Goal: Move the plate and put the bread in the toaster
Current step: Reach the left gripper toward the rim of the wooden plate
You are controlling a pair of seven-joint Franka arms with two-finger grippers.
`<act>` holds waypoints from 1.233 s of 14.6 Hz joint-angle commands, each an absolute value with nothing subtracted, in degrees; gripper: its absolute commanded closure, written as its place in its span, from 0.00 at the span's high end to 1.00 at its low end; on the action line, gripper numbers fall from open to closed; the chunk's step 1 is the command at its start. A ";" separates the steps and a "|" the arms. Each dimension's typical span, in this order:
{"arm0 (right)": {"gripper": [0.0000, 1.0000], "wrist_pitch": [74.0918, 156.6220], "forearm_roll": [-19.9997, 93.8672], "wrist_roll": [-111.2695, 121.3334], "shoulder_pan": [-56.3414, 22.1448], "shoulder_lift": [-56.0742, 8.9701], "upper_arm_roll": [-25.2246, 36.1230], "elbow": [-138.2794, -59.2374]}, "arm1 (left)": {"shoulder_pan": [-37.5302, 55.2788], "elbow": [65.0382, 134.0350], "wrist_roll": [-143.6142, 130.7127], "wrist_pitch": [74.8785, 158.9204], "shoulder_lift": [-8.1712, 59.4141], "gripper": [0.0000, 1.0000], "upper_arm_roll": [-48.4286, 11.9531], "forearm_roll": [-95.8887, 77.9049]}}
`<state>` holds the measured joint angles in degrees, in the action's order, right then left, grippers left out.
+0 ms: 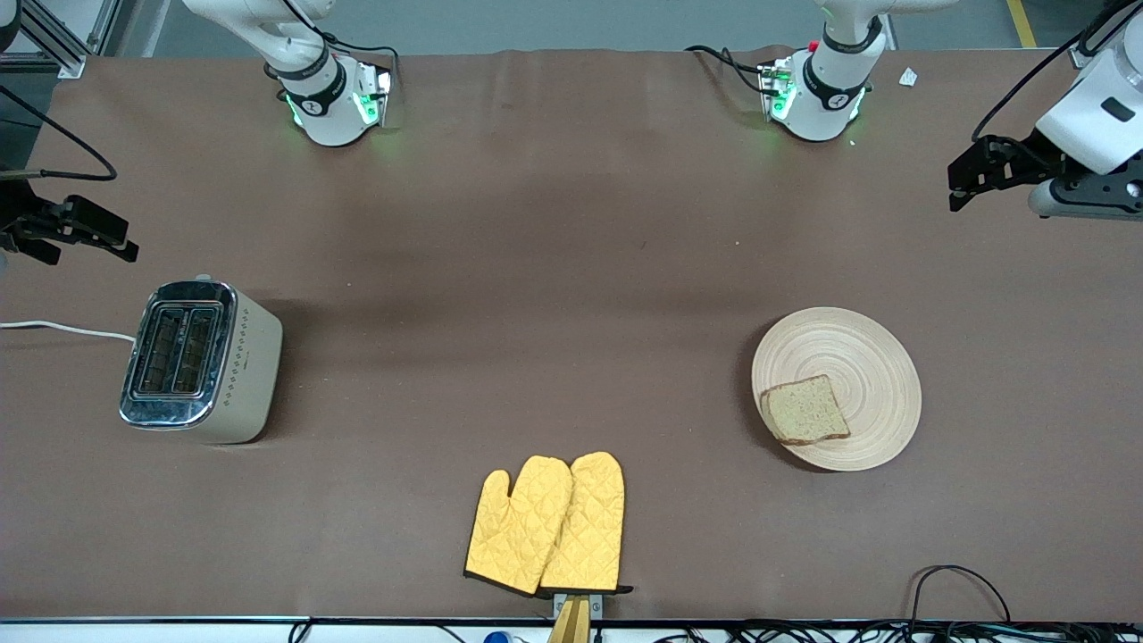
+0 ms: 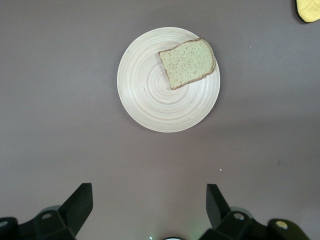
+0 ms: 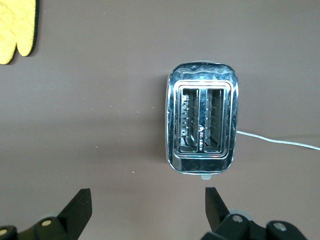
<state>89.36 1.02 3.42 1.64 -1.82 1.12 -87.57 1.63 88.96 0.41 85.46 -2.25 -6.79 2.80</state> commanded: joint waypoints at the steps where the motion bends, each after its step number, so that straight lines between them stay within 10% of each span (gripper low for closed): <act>1: 1.00 89.12 -1.05 2.72 1.14 -1.05 0.88 -87.89 | 1.15 87.36 1.14 85.17 -1.41 1.00 -6.68 2.02; 18: 1.00 88.59 -0.79 3.16 1.58 -1.14 1.05 -88.33 | -7.03 85.34 1.32 102.46 21.96 1.00 -5.45 -7.89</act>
<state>88.71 -0.25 3.43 1.44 -1.82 1.26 -87.66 -5.80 86.94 0.61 100.24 18.44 -5.37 -4.80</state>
